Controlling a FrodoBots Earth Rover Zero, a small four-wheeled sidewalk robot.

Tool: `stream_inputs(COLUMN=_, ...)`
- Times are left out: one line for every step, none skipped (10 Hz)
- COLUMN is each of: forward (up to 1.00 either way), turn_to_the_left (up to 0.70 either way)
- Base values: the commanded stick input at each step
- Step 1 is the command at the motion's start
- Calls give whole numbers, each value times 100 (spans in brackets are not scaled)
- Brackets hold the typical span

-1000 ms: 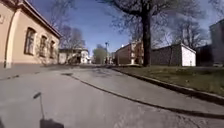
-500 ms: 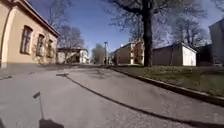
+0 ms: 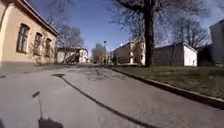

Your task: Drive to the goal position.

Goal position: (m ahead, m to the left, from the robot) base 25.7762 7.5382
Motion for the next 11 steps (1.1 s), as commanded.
stream_inputs(forward=85, turn_to_the_left=0)
stream_inputs(forward=85, turn_to_the_left=0)
stream_inputs(forward=85, turn_to_the_left=0)
stream_inputs(forward=85, turn_to_the_left=0)
stream_inputs(forward=85, turn_to_the_left=0)
stream_inputs(forward=85, turn_to_the_left=0)
stream_inputs(forward=85, turn_to_the_left=0)
stream_inputs(forward=85, turn_to_the_left=0)
stream_inputs(forward=85, turn_to_the_left=0)
stream_inputs(forward=85, turn_to_the_left=0)
stream_inputs(forward=85, turn_to_the_left=3)
